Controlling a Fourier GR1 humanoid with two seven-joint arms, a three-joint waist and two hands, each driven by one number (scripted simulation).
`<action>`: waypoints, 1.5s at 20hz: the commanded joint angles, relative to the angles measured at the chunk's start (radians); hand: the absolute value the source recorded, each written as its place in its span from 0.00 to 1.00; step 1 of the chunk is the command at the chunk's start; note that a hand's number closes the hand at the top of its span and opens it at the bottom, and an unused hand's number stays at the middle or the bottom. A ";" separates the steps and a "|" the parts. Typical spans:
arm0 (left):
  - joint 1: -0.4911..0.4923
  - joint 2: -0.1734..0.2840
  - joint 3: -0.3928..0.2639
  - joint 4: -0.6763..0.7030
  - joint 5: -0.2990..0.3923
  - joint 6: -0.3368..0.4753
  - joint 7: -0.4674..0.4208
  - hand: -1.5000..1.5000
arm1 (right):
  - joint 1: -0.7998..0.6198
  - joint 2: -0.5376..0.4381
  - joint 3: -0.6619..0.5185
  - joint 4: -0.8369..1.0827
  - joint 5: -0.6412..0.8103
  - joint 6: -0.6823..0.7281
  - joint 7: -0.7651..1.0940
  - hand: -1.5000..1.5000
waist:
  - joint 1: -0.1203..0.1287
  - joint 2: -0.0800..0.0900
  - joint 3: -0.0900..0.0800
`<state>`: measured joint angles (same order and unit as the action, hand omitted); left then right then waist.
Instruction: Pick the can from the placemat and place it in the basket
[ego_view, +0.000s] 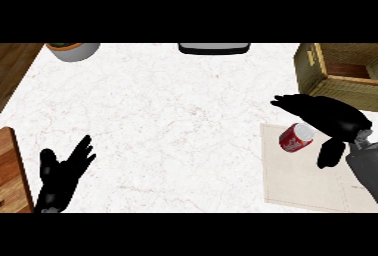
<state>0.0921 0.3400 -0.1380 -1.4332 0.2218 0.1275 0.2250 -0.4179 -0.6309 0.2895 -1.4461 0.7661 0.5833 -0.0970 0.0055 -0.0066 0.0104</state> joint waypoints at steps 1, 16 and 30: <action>0.088 0.001 0.002 0.033 0.004 -0.040 -0.035 0.50 | -0.033 0.051 0.045 0.031 0.066 0.026 0.055 0.00 | 0.009 0.007 -0.011; 0.049 -0.058 0.000 0.034 -0.056 -0.024 0.016 0.50 | 0.009 0.055 -0.007 0.169 0.165 -0.070 -0.096 0.00 | -0.001 0.008 -0.010; 0.050 -0.059 0.046 0.018 -0.059 -0.058 0.033 0.50 | -0.001 0.070 0.038 0.289 0.341 -0.290 -0.250 1.00 | 0.002 0.008 -0.010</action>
<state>0.1151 0.2900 -0.0944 -1.4655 0.1613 0.0832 0.2380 -0.4251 -0.5399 0.3309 -1.2133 1.0625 0.3696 -0.2827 0.0073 -0.0072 0.0086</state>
